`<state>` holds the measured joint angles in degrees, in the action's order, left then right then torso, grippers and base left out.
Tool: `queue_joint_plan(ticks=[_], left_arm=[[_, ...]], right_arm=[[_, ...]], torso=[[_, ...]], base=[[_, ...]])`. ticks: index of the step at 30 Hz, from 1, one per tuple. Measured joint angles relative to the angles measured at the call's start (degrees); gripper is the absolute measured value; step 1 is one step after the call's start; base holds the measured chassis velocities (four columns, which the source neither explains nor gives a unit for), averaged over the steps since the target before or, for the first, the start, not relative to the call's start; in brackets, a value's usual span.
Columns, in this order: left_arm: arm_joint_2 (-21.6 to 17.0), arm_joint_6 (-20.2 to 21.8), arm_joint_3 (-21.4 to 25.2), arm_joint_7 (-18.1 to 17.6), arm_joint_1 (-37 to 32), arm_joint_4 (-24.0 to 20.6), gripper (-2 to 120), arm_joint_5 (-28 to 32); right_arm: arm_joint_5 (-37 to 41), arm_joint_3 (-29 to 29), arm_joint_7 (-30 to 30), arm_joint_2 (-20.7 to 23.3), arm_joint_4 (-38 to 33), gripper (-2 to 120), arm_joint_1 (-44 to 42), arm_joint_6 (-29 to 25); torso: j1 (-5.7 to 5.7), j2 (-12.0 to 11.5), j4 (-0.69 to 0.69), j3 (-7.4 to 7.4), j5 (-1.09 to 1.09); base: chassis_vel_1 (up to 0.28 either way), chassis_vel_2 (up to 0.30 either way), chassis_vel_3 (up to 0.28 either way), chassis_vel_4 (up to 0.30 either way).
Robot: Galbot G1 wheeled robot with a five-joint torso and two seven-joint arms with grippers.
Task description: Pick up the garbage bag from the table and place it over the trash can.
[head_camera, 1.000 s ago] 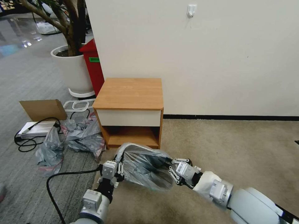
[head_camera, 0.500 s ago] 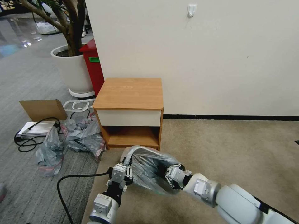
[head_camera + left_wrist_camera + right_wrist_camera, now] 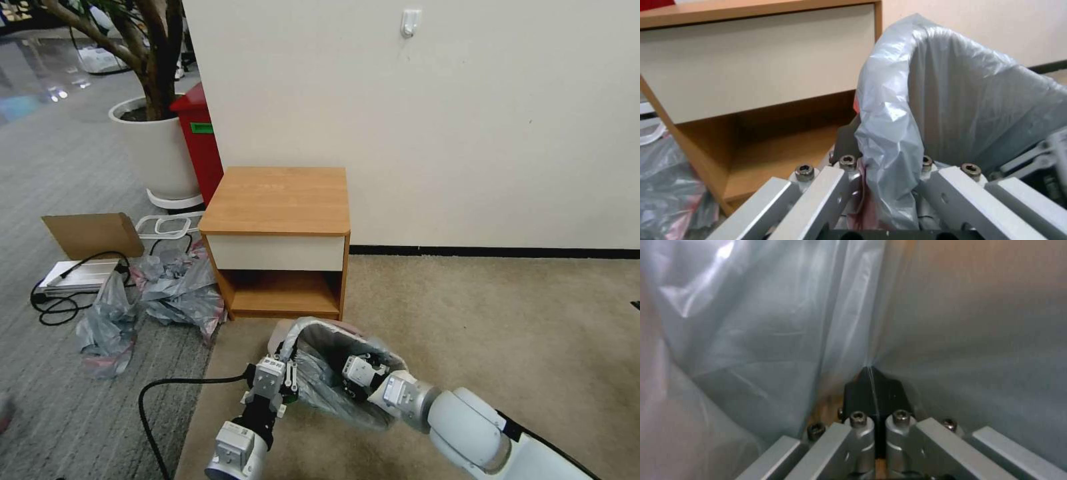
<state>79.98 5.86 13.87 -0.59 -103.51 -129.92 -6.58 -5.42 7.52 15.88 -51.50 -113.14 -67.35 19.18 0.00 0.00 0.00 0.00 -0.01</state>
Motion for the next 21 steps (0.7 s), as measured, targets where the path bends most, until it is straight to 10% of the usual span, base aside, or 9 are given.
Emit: queue_joint_plan(ticks=[21], left_arm=[[1.08,0.10,-1.65,-0.36,-1.52,-0.96,7,0.54]], right_arm=[[-2.32,1.35,0.27,-3.30,4.10,0,1.40,-0.03]], torso=[[0.00,0.00,0.01,0.00,0.01]], base=[[0.000,0.000,0.000,0.000]])
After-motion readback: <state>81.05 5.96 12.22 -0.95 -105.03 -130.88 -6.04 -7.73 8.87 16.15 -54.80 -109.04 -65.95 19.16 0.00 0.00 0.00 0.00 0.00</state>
